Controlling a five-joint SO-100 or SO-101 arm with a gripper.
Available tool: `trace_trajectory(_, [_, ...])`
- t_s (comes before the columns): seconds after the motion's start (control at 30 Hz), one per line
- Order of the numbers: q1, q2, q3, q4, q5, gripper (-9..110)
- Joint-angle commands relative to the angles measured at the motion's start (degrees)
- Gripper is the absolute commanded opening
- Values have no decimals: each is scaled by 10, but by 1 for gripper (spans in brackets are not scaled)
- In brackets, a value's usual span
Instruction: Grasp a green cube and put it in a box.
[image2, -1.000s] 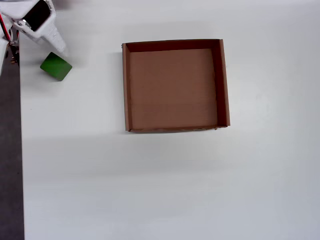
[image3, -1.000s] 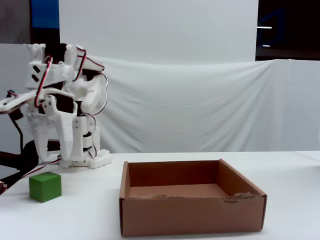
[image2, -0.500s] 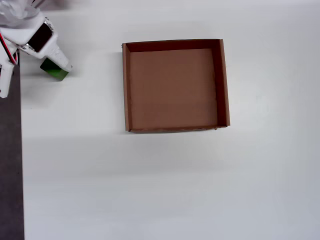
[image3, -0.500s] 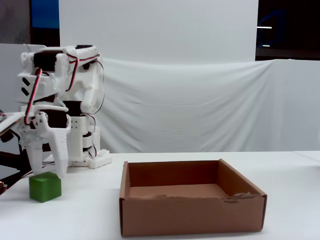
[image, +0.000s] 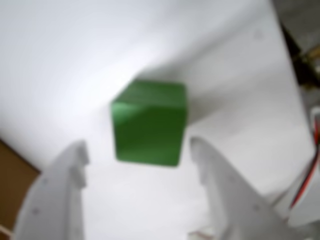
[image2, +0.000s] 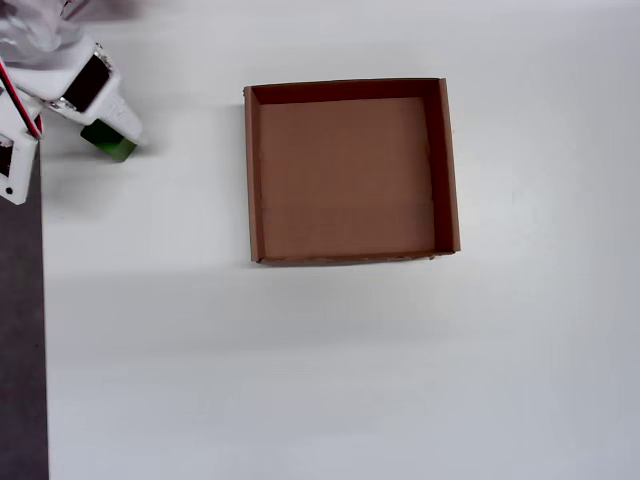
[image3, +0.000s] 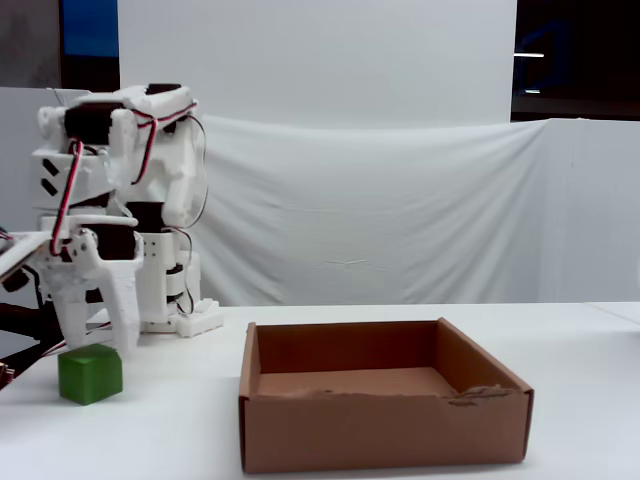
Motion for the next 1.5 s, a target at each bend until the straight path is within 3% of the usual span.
trace_trajectory(0.0, [7, 0, -37, 5, -2, 29])
trace_trajectory(1.47, [7, -51, -12, -71, -2, 22])
